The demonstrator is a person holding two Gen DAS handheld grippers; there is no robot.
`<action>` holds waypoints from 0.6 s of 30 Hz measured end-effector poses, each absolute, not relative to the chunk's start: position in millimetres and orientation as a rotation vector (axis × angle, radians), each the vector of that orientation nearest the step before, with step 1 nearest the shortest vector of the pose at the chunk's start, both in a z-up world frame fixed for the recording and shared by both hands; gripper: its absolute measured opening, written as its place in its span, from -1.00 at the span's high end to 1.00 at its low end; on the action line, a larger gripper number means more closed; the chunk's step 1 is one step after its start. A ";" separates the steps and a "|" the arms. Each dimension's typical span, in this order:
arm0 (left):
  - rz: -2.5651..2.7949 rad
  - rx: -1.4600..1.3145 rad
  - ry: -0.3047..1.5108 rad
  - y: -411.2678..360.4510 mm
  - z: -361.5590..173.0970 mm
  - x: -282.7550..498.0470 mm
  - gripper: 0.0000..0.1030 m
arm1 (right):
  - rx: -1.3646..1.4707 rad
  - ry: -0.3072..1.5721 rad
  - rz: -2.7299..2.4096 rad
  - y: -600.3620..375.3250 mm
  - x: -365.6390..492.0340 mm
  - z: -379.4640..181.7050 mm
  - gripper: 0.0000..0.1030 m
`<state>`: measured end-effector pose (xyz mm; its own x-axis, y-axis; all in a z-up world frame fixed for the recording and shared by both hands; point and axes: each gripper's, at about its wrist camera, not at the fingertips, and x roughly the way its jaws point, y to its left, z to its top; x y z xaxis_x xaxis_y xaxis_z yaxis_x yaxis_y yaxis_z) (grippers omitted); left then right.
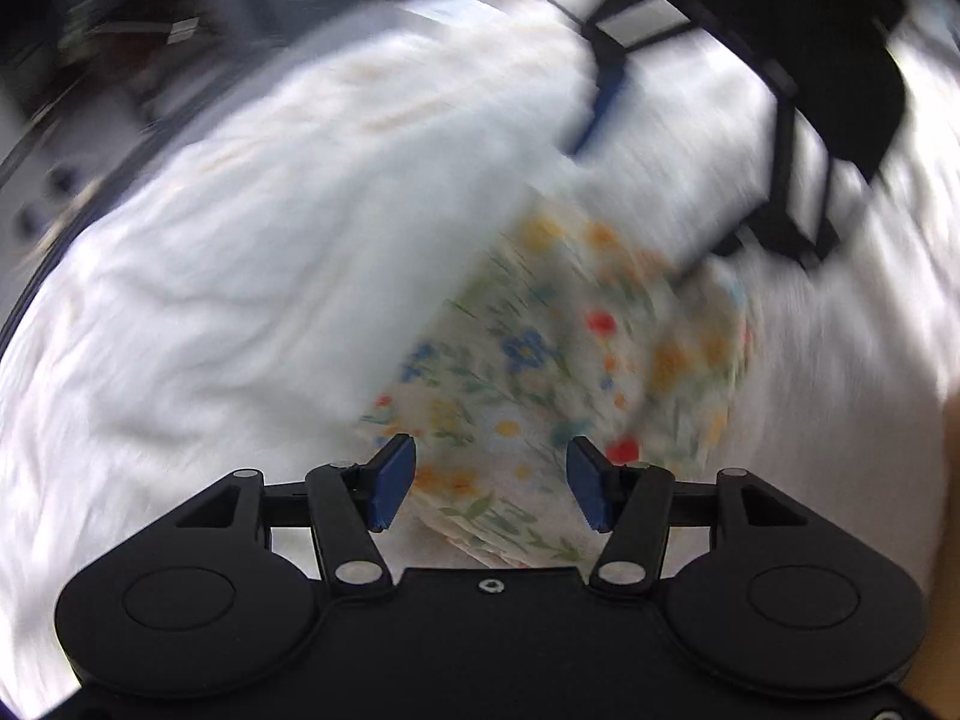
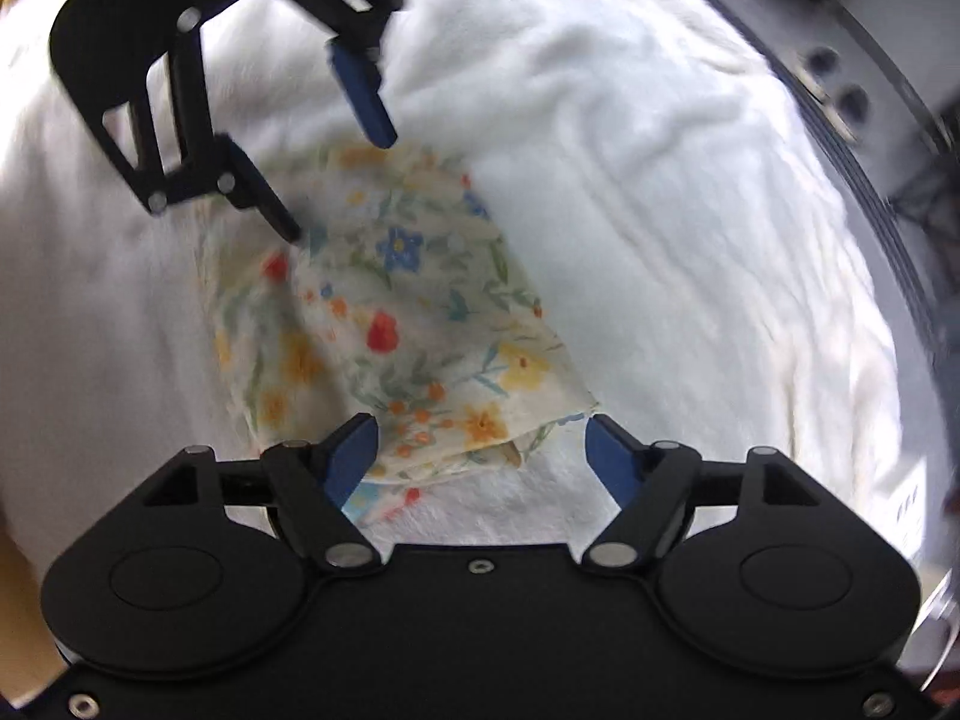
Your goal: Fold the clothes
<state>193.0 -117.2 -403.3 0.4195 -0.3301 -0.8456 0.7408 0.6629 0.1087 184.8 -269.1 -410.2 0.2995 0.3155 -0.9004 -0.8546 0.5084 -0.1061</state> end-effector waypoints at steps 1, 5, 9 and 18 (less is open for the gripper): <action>-0.681 0.453 0.917 -111.9 -395.2 191.9 -0.12 | -0.587 0.983 0.876 -272.4 183.8 -402.9 -0.55; -0.775 0.444 0.837 -115.8 -389.7 199.4 -0.28 | -0.515 0.992 0.975 -263.3 185.2 -401.2 -0.59; -0.725 0.430 0.956 -129.3 -419.6 240.4 -0.38 | -0.463 1.063 0.906 -258.9 220.1 -419.6 -0.60; -0.458 -0.124 1.082 -58.6 -418.8 276.9 -0.38 | 0.092 1.268 0.676 -335.5 266.2 -430.4 -0.60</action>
<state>276.9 -58.6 -418.8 0.3868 -0.4180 -0.8220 0.2990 0.9001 -0.3170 266.2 -335.5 -430.4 0.1339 0.5144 -0.8470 -0.4161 0.8049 0.4231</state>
